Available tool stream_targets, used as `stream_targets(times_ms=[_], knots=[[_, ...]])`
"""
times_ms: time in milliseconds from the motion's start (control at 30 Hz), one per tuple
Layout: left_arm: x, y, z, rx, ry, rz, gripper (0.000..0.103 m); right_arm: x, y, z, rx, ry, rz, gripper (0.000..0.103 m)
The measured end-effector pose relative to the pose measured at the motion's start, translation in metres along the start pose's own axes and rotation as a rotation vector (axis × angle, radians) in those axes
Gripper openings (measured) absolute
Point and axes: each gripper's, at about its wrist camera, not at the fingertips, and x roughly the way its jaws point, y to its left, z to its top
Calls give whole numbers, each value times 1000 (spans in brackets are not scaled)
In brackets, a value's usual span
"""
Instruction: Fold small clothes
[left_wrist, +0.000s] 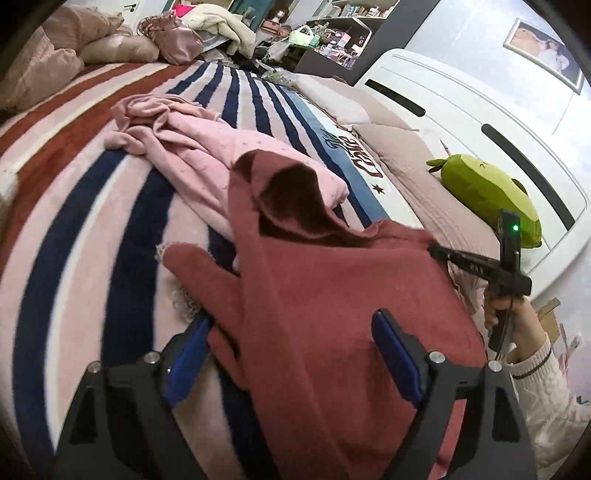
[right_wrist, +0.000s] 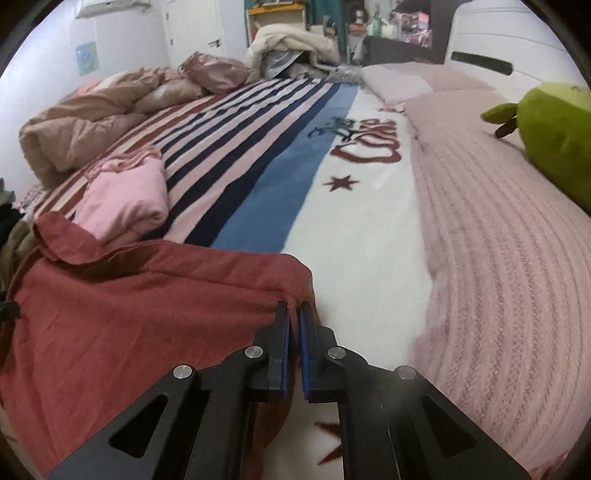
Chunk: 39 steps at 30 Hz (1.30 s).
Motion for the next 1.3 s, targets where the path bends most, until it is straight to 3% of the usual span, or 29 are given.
stream_targets(times_ms=[67, 133, 167, 200, 233, 267, 400, 433, 467, 533, 600, 667, 767, 800, 833, 900, 933, 1000, 1033, 1100, 1167, 1200, 1233, 1300], knots=[[7, -1, 1, 3, 13, -21, 77, -10, 1, -6, 16, -8, 15, 6], [14, -3, 2, 7, 30, -33, 71, -23, 2, -14, 31, -34, 47, 32], [18, -4, 2, 14, 38, -32, 64, -30, 3, -18, 37, -44, 62, 34], [21, -6, 2, 22, 44, -32, 55, -35, 4, -22, 39, -46, 74, 34], [22, -6, 2, 12, 48, -56, 19, -39, 6, -26, 35, -44, 84, 34], [22, -2, 4, -31, 49, -124, 17, -43, 9, -29, 31, -42, 91, 34], [8, 12, 8, -125, 4, -295, 16, -60, 17, -41, 18, -37, 142, 34], [11, 20, 9, -155, 15, -281, 18, -61, 19, -44, 18, -30, 153, 35], [15, 25, 9, -167, 34, -227, 27, -61, 20, -46, 17, -15, 164, 36], [17, 29, 8, -138, 70, -88, 45, -60, 23, -51, -4, 4, 158, 47], [6, 25, 9, -107, 51, -82, 53, -63, 28, -53, -41, -3, 125, 50], [-11, 16, 15, -53, -5, -26, 66, -66, 31, -50, -62, -11, 127, 50], [-25, 4, 34, 8, -58, -22, 66, -67, 42, -38, -88, -25, 163, 47], [-24, 0, 40, 18, -58, -33, 66, -67, 49, -33, -101, -33, 177, 40], [-19, -4, 46, 30, -40, -38, 66, -65, 53, -30, -107, -35, 189, 35], [2, -11, 54, 81, 31, -50, 66, -58, 60, -24, -98, -32, 218, 35], [15, -13, 58, 107, 67, -24, 61, -56, 63, -24, -91, -30, 227, 35], [36, -12, 64, 125, 103, 59, 35, -51, 67, -26, -80, -22, 251, 35], [41, -7, 71, 94, 89, 53, 17, -50, 68, -27, -76, -21, 257, 35], [36, 9, 84, 18, 4, 4, 14, -50, 65, -30, -67, -17, 257, 35], [35, 20, 95, -14, -85, 88, 14, -50, 60, -31, -52, -11, 251, 35], [38, 30, 101, -28, -98, 176, 14, -50, 56, -32, -42, -8, 246, 35], [43, 38, 105, -50, -84, 198, 16, -50, 53, -32, -37, -5, 241, 35], [50, 52, 106, -103, -50, 145, 19, -50, 46, -34, -23, 0, 226, 35]])
